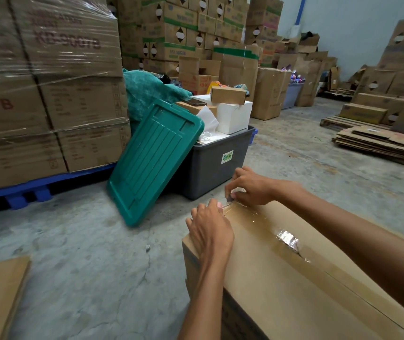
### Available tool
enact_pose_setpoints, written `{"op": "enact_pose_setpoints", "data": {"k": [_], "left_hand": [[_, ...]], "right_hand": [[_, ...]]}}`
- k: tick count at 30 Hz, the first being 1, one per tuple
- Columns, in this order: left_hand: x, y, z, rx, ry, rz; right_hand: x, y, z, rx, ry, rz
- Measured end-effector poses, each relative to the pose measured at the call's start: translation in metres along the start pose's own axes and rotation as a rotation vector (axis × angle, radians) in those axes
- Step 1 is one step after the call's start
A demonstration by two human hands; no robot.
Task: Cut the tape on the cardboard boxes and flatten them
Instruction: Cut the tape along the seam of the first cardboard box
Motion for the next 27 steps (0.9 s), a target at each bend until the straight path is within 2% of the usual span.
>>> {"op": "enact_pose_setpoints", "data": {"k": [3,7,12,16,19,23,27], "left_hand": [[0.001,-0.002,0.001,-0.007,0.008,-0.010],[0.000,-0.005,0.002,-0.010,-0.006,0.004],[0.009,-0.011,0.005,0.043,0.034,0.028],[0.013,-0.014,0.014,0.091,0.127,0.065],[0.020,-0.006,0.021,0.053,0.228,0.062],[0.017,-0.010,0.014,0.072,0.168,0.082],[0.017,-0.008,0.015,0.067,0.183,0.036]], "right_hand": [[0.001,0.011,0.004,-0.027,-0.009,-0.038],[-0.010,-0.002,0.002,0.065,0.008,-0.117],[-0.038,-0.018,-0.018,0.193,-0.269,-0.066],[-0.043,-0.016,-0.036,0.238,-0.378,-0.106],[-0.030,-0.015,-0.044,0.280,-0.357,-0.081],[-0.008,-0.005,-0.044,0.282,-0.291,-0.094],[0.001,-0.001,-0.041,0.305,-0.260,-0.084]]}}
Point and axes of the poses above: each hand's wrist, its own z-axis towards the middle knuckle, its own x-axis out of the palm, y = z × x, the point moved 9 cm from there along z, towards the middle knuckle, and after that the axes turned 6 degrees about y, right-handed, at the moved point
